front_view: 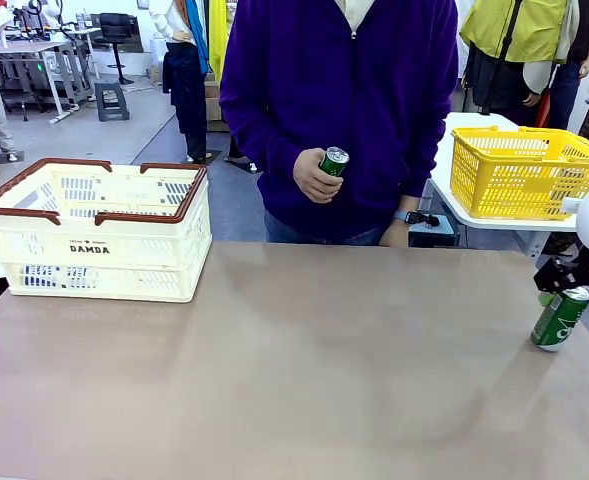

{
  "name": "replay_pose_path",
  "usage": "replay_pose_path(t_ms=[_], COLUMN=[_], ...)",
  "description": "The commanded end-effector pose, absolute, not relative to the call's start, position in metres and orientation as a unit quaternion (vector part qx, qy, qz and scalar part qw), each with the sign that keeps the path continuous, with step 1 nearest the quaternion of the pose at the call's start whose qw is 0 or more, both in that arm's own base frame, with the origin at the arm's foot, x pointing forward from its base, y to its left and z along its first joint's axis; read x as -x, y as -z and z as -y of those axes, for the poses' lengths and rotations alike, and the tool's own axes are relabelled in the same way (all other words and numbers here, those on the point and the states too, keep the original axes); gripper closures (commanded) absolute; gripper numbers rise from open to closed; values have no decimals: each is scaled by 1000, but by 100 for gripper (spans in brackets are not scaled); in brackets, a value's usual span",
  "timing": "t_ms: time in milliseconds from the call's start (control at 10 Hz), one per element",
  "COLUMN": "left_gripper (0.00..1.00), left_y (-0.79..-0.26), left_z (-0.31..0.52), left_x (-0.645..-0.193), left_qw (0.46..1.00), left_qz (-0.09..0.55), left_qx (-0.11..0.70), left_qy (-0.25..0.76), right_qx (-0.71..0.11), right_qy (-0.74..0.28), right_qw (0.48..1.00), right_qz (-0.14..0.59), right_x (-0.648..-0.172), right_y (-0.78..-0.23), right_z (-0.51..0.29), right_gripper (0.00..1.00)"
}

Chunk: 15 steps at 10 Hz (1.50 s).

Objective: Place the drinks into the Shopping basket.
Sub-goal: Pick up one drink and place it into the Shopping basket.

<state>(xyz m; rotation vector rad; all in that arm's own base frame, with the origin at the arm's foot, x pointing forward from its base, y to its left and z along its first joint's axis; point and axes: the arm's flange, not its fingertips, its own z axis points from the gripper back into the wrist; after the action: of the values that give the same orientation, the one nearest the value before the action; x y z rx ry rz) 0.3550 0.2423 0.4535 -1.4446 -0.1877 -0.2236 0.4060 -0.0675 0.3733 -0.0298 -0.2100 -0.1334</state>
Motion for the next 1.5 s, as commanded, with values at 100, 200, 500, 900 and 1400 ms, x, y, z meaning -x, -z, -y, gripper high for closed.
replay_pose_path(t_ms=[100,200,500,900,1400], left_gripper=[0,0,0,0,0], left_y=[-453,-453,-453,-453,-453], left_z=[-241,-241,-241,-241,-241], left_x=[-354,-354,-354,-354,-354], left_qw=[740,740,740,740,740], left_qz=[89,89,89,89,89], left_qx=[659,659,659,659,659], left_qy=[101,101,101,101,101], right_qx=[12,25,15,8,-28], right_qy=[65,64,46,37,11], right_qw=[992,992,991,990,977], right_qz=[109,105,123,135,210], right_x=[-404,-404,-403,-403,-398], right_y=[-364,-362,-362,-360,-450], right_z=[69,70,73,73,65], right_gripper=[0,0,100,100,100])
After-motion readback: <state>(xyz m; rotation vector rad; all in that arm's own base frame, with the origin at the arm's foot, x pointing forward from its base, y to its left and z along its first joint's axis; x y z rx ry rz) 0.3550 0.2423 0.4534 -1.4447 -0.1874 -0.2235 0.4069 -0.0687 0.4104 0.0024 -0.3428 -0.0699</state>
